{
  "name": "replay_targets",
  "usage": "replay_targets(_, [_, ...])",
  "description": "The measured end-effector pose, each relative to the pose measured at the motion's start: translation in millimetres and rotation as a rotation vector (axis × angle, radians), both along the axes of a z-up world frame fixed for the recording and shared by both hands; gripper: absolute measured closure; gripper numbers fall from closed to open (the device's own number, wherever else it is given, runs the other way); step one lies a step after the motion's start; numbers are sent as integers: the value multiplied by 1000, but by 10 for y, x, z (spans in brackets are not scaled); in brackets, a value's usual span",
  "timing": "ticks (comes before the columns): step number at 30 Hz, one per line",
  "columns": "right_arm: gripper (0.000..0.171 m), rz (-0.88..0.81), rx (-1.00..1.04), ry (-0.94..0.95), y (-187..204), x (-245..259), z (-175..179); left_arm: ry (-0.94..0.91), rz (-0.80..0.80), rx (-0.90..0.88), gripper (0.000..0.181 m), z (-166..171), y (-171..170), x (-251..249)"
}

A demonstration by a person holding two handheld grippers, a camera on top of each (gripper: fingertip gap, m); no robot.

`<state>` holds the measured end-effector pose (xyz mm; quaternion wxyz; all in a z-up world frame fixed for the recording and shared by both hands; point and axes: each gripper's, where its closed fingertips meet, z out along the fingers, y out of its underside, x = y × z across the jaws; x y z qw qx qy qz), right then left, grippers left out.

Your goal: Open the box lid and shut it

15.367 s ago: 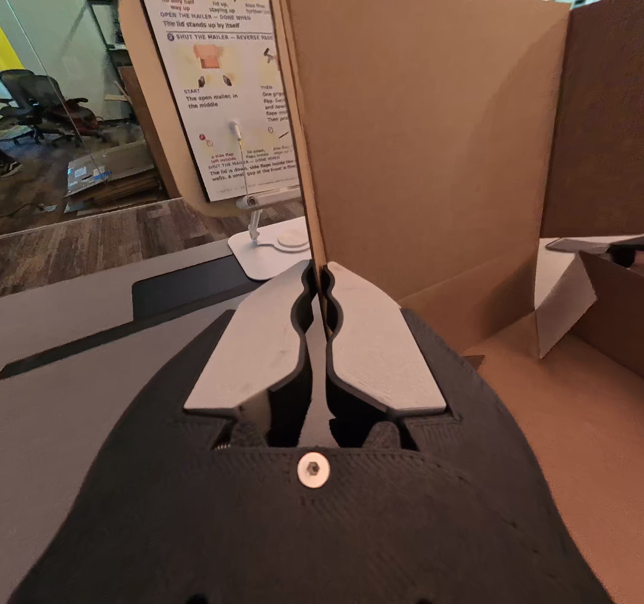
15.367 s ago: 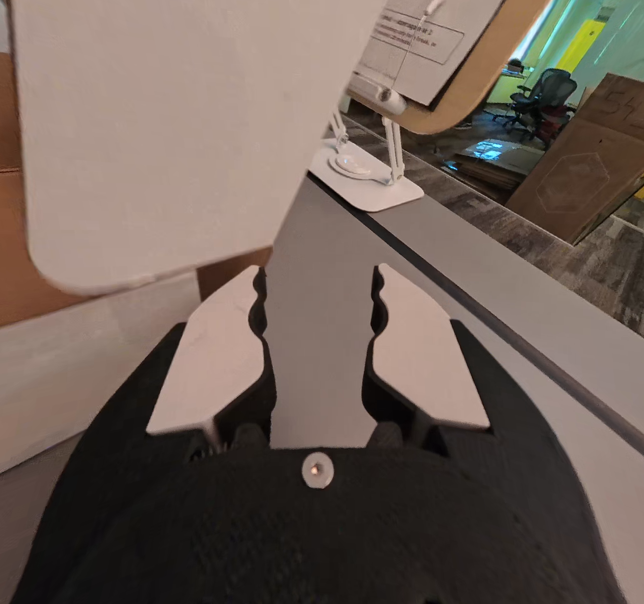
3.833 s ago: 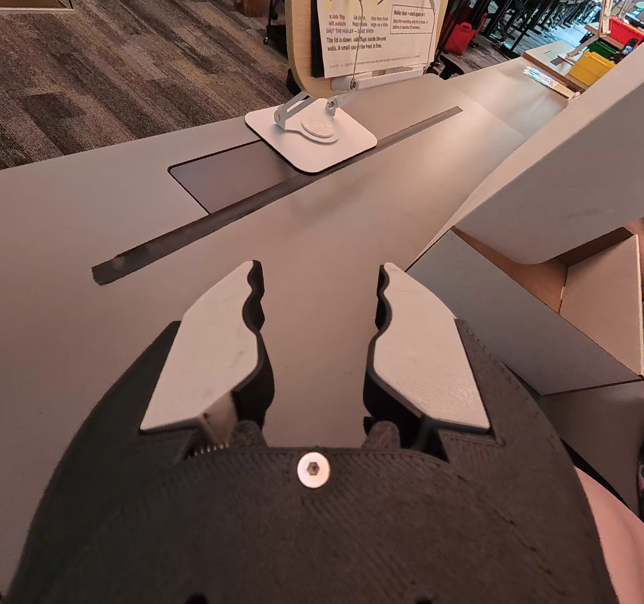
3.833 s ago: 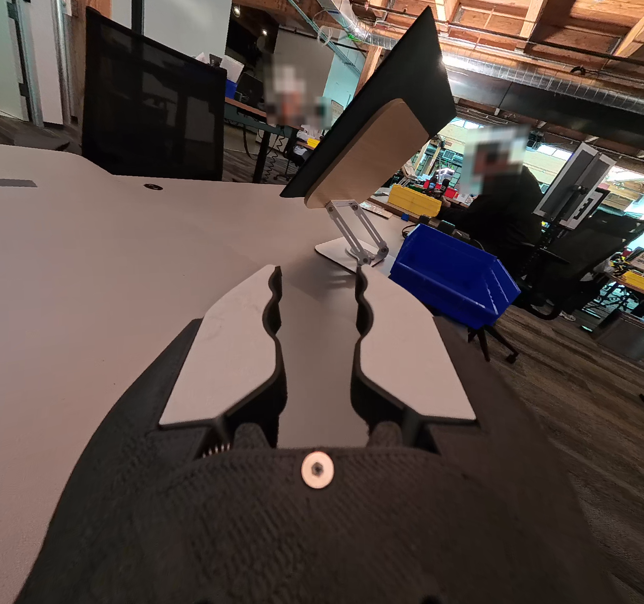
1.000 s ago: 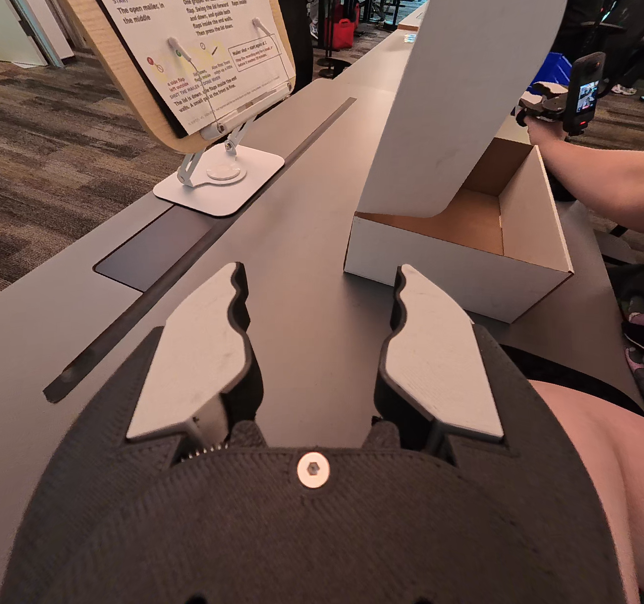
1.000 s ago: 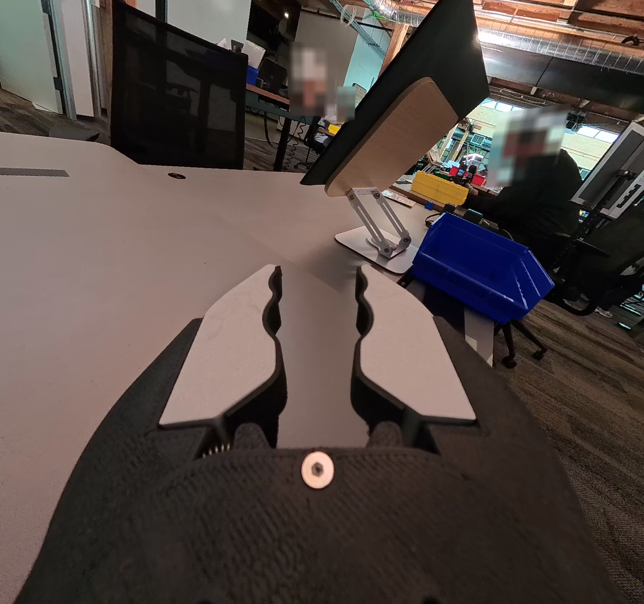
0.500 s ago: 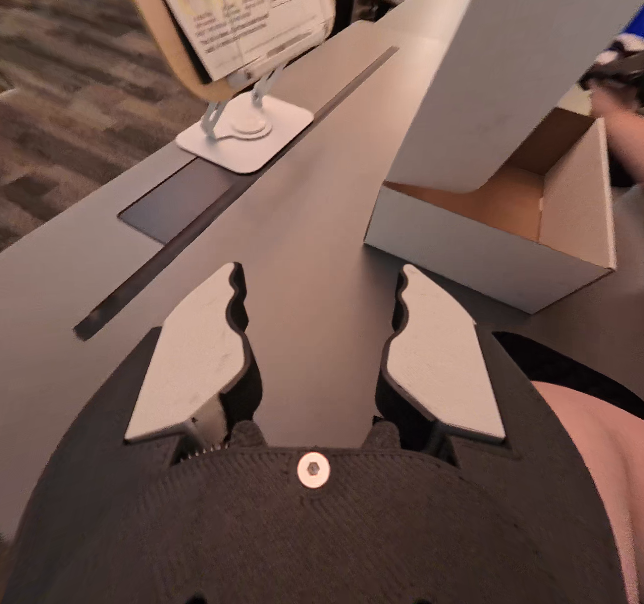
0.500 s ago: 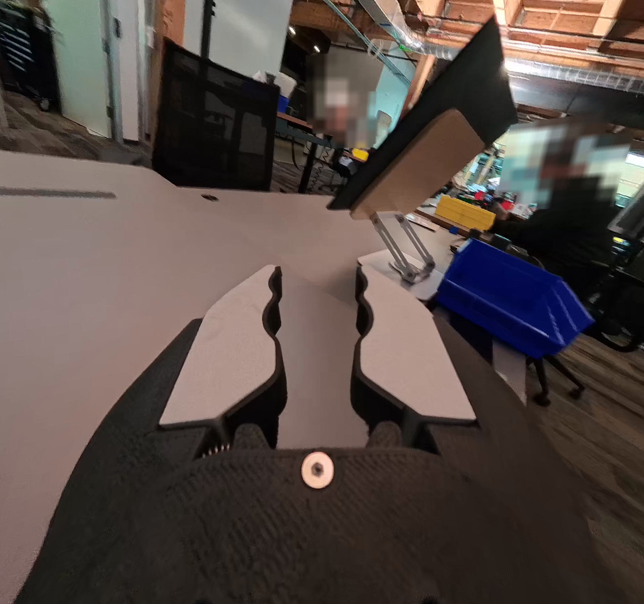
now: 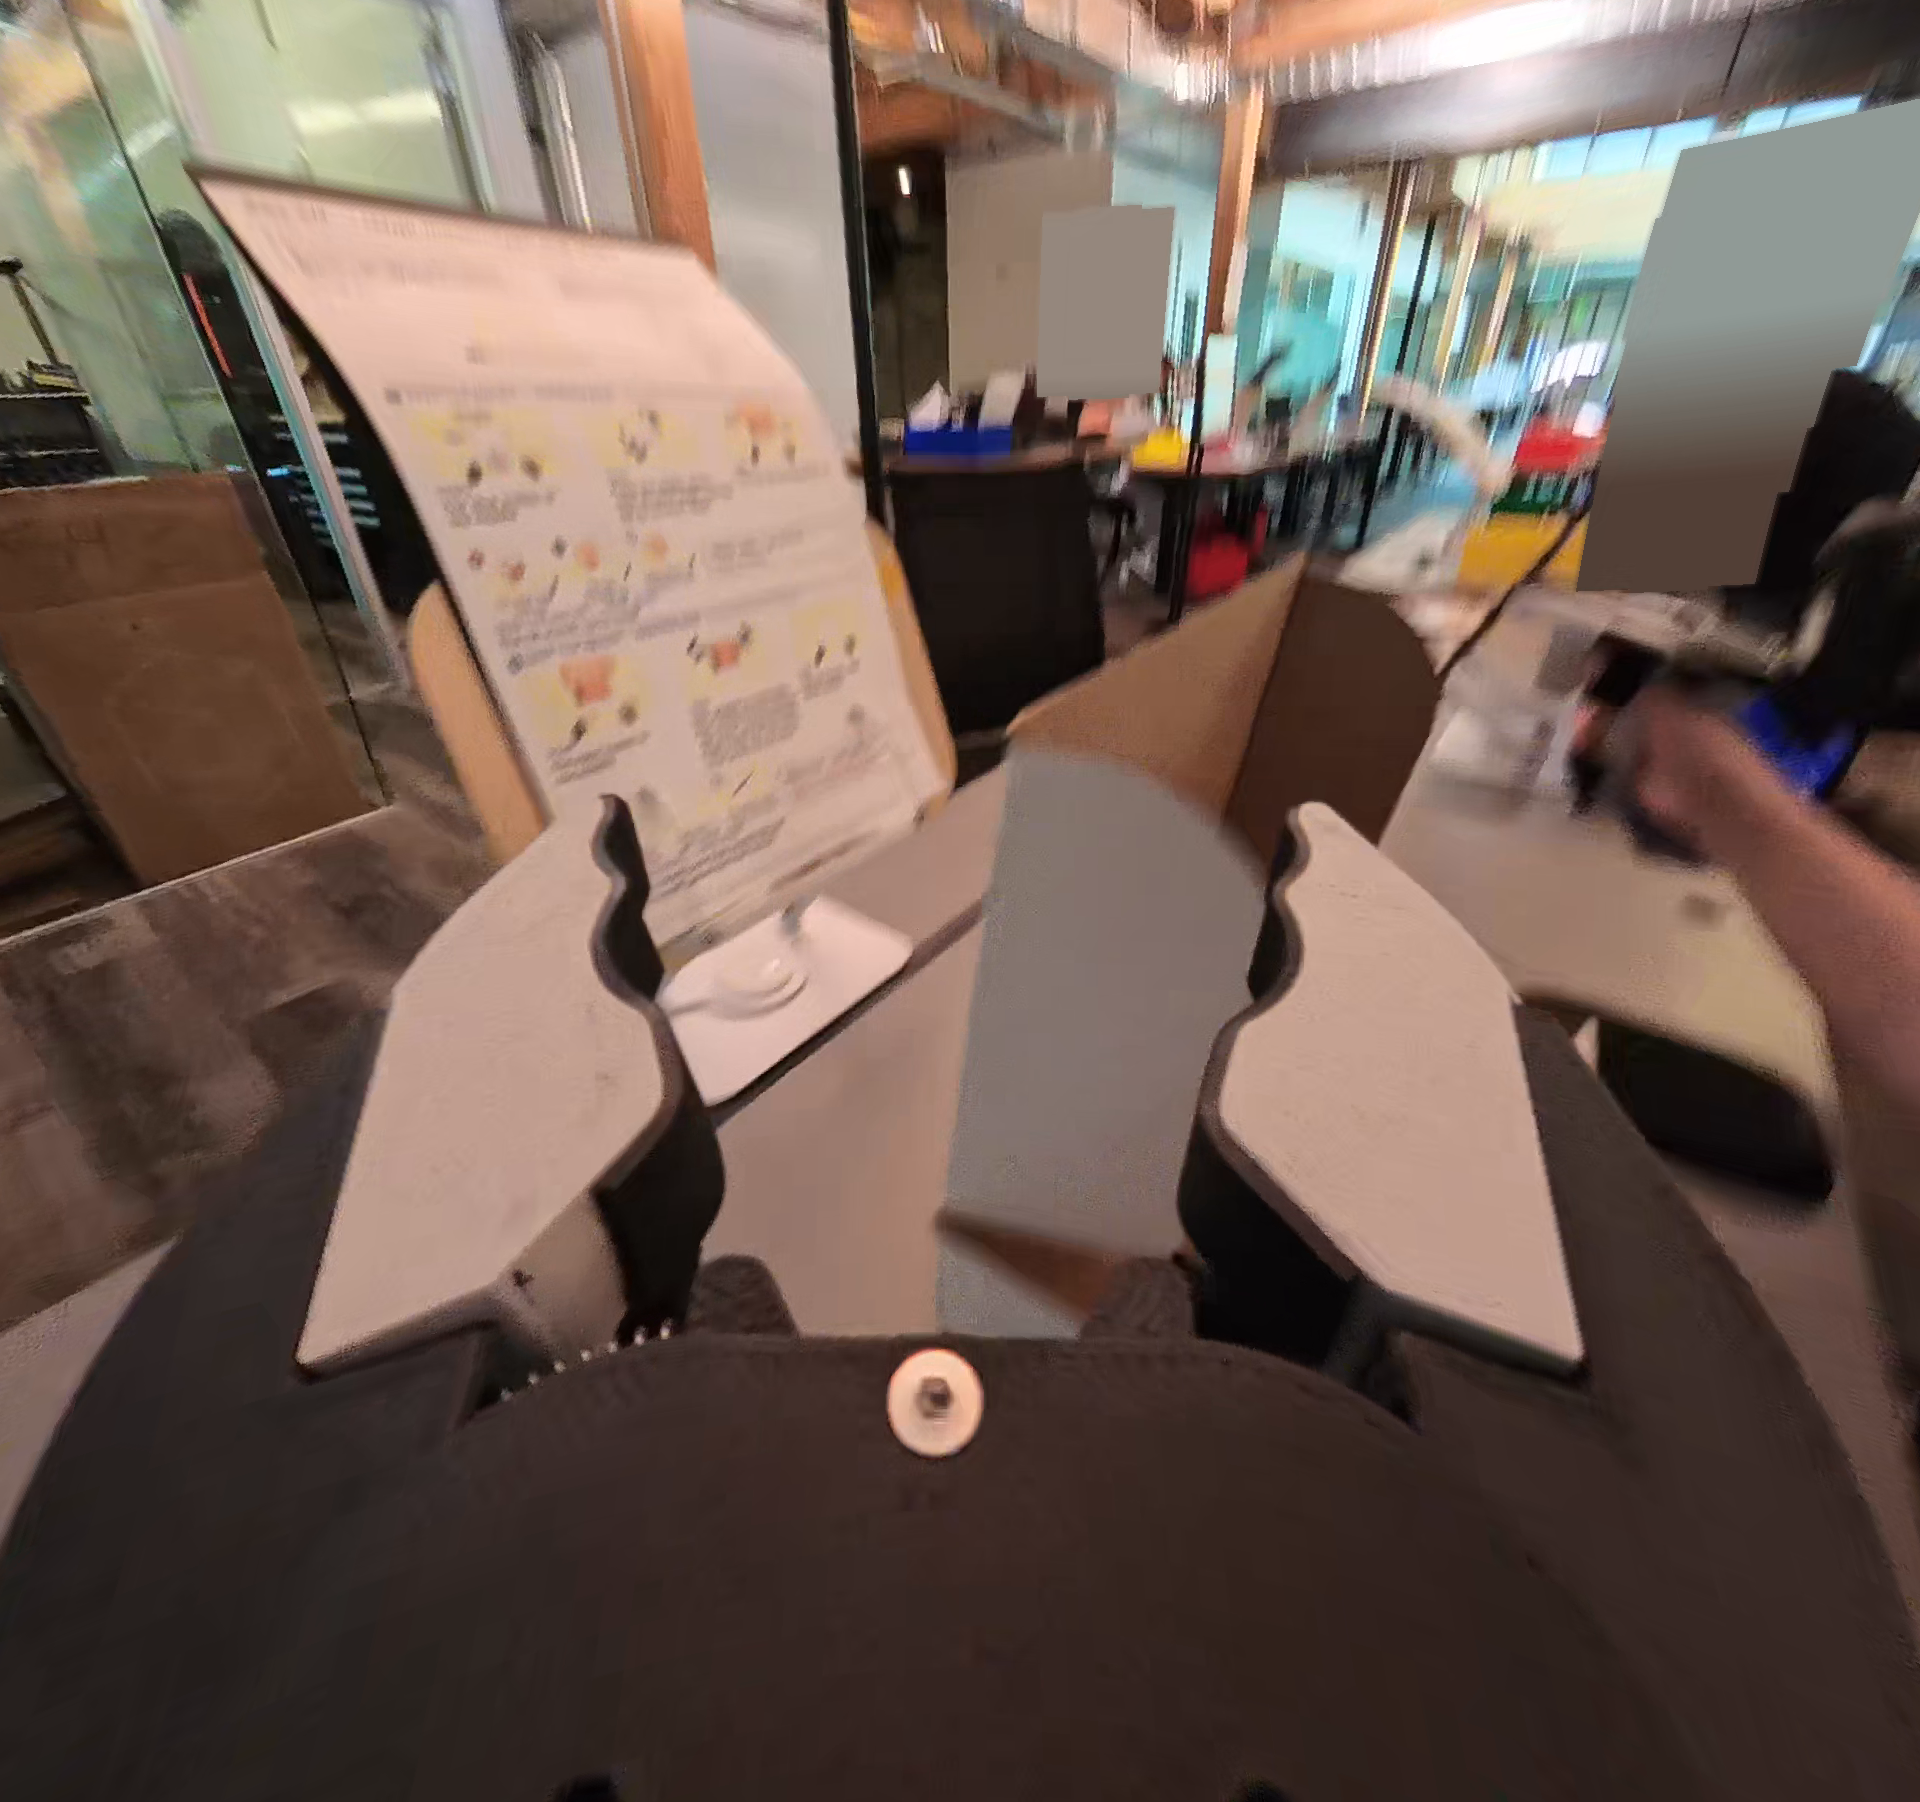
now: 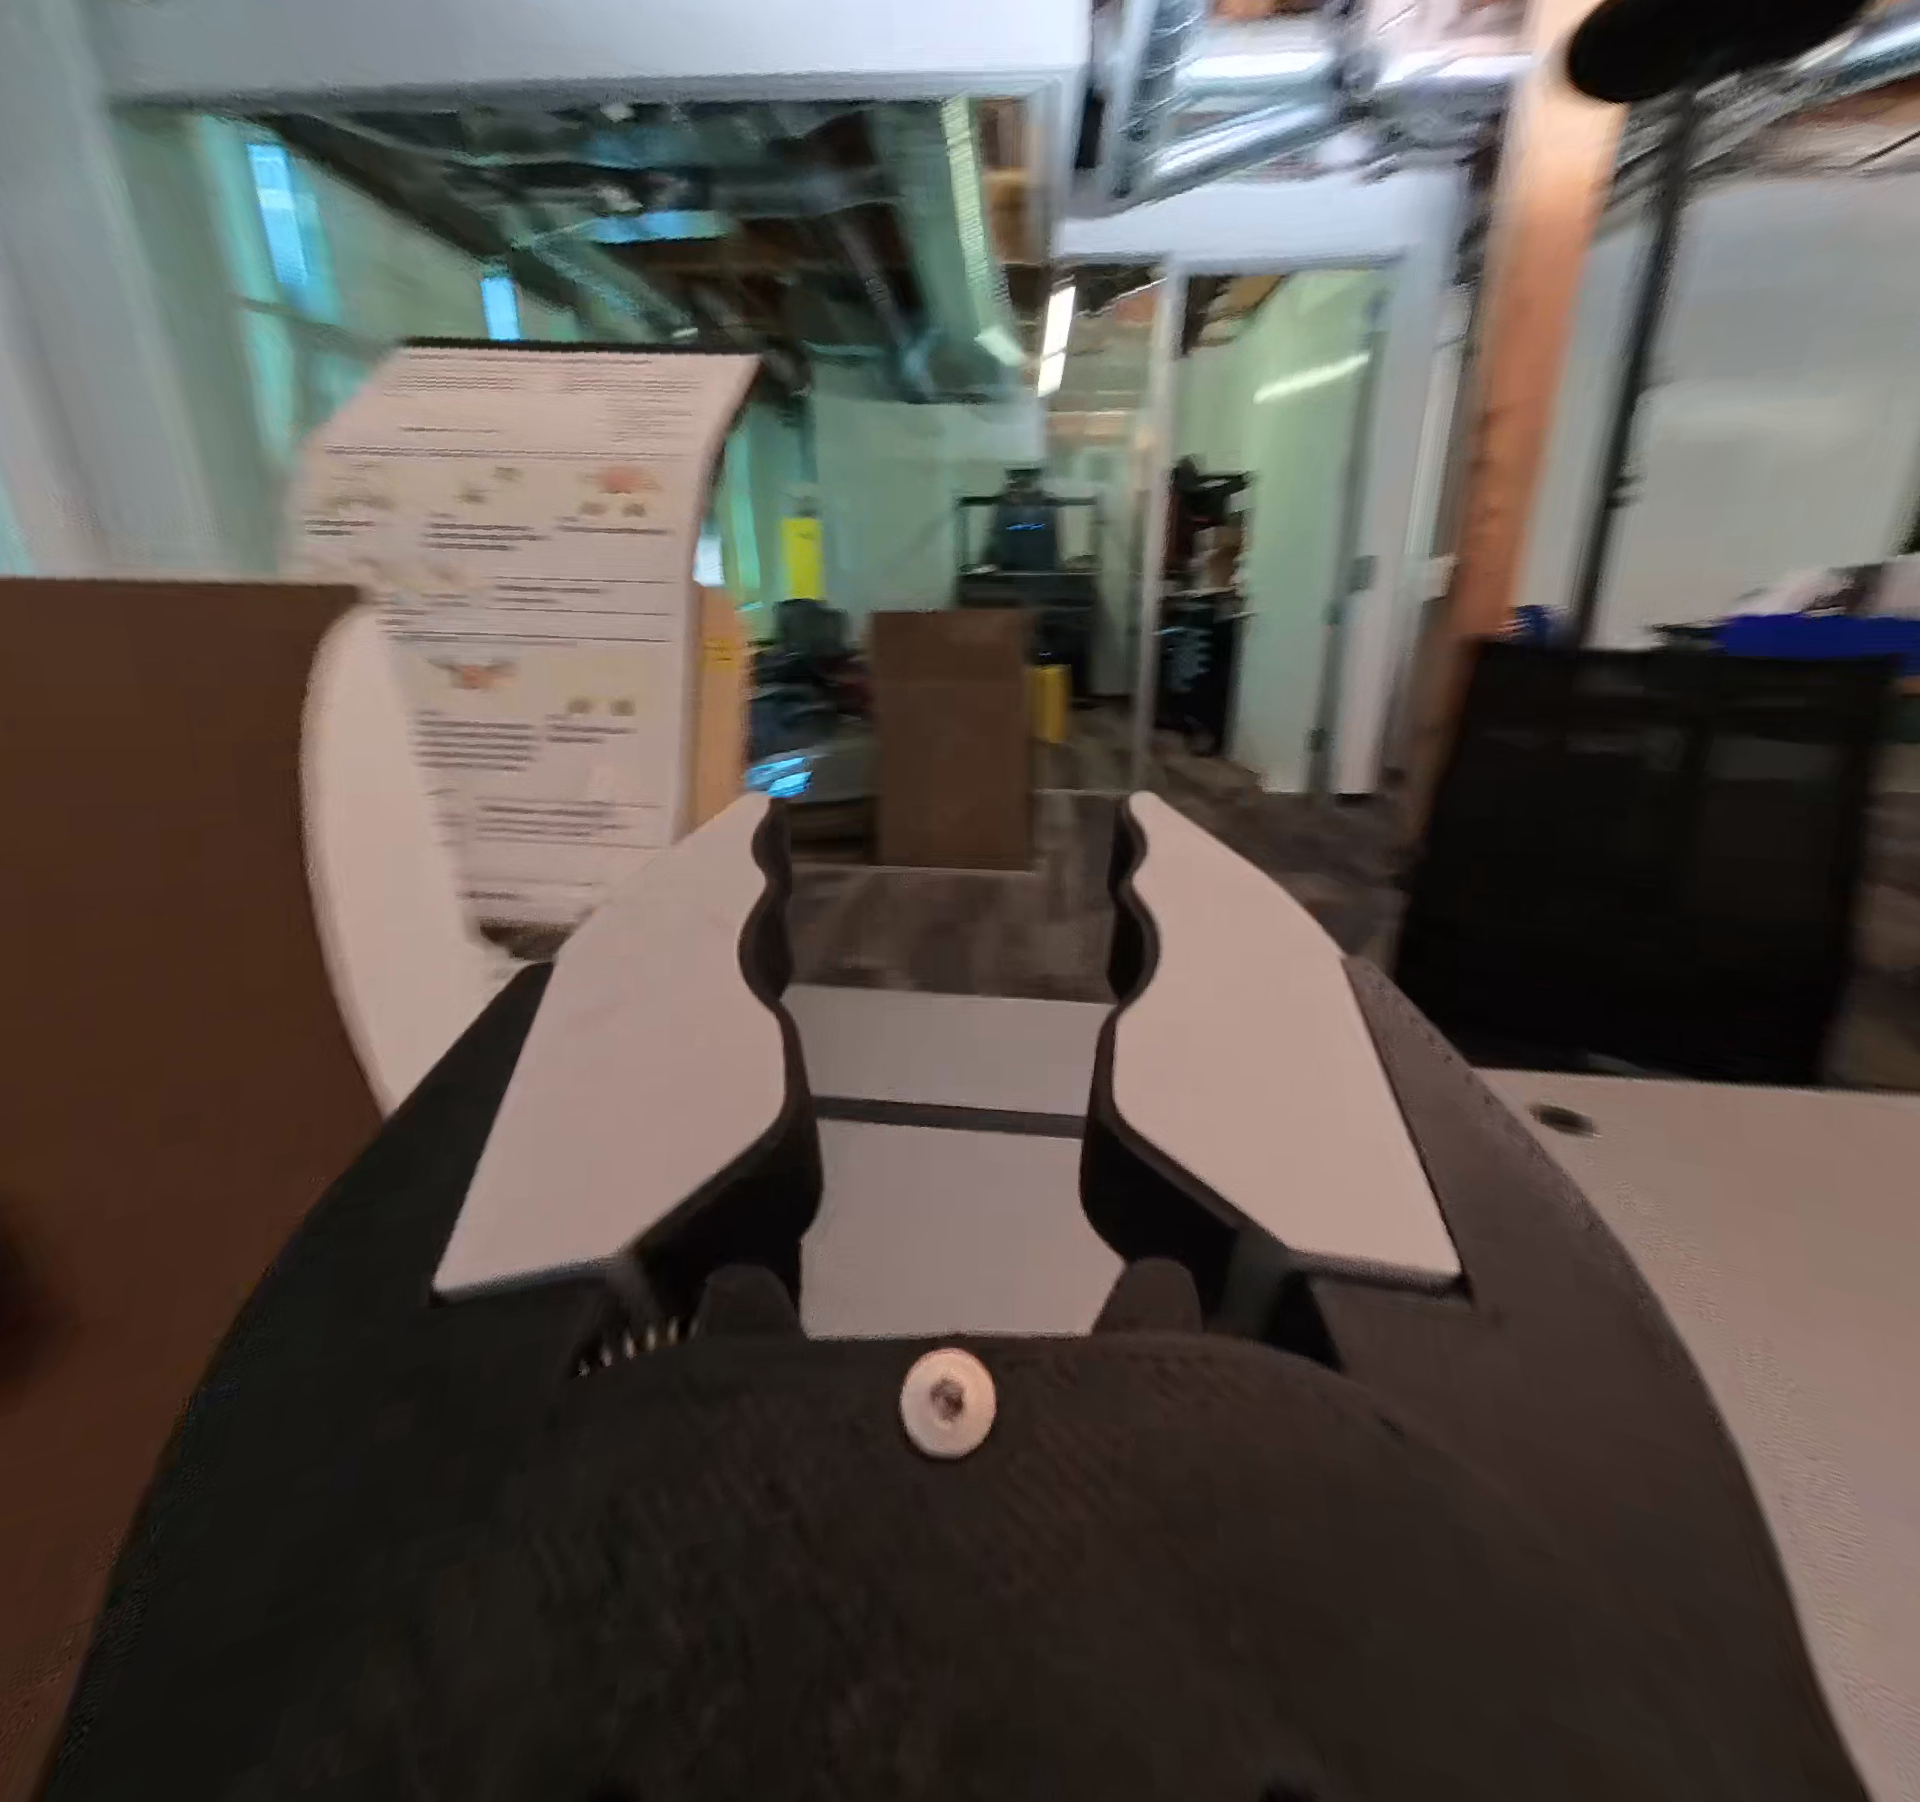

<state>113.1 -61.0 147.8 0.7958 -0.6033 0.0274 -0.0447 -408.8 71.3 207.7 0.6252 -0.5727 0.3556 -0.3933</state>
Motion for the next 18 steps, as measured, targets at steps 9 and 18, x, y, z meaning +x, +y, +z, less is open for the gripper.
replay_targets(9, [90, 293, -415, -124, 524, -1032, 385, -28, 352, -83, 69, -6, -382, 759])
replay_targets(18, [98, 337, -767, -119, 816, -1207, 109, 331, 688, -294, 70, -522, 14, 967])
